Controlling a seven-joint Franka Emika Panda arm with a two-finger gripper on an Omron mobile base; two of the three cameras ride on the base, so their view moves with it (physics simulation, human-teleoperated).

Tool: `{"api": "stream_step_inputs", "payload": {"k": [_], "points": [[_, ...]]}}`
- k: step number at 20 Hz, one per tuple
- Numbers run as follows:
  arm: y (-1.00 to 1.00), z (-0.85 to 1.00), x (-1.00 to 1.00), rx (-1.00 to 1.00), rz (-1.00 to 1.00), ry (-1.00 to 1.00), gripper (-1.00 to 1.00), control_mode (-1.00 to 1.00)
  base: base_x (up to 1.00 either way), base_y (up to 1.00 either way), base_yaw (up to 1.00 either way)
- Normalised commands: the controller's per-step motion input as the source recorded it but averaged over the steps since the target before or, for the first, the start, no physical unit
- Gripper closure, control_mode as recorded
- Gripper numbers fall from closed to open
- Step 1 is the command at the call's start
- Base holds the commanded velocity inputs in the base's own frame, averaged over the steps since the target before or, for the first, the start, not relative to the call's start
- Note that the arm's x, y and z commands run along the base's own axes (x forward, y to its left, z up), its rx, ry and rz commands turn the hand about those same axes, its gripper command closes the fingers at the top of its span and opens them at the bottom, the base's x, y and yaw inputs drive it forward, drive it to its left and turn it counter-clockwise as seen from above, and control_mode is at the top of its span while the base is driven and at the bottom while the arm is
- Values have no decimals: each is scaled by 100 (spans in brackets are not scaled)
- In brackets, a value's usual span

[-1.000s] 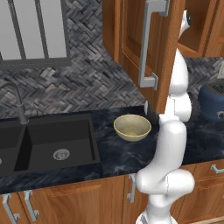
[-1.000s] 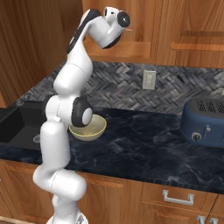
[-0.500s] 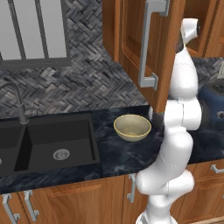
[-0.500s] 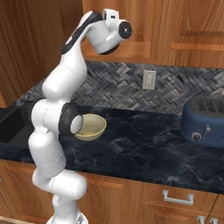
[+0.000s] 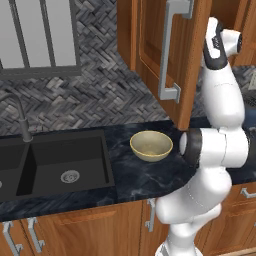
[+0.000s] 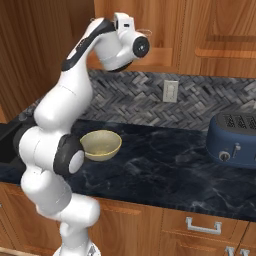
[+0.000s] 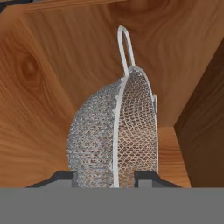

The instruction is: Open the cabinet and setup a tea strainer by placing it in the bowl upright.

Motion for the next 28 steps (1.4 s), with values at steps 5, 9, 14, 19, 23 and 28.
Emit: {"api": "stream_step_inputs", "payload": {"k": [5,9,14,19,23,28], "points": [[-15,7,-78,0,-4,0,100,-100,0,0,0],[-19,4,-88,0,-5,0,100,-100,0,0,0],[-19,-2,-93,0,-6,3,100,-100,0,0,0],[-21,-17,-100,0,-6,5,100,-100,0,0,0],[-15,-25,-98,0,-5,4,100,-100,0,0,0],[-5,-25,-99,0,-4,6,100,-100,0,0,0]]}}
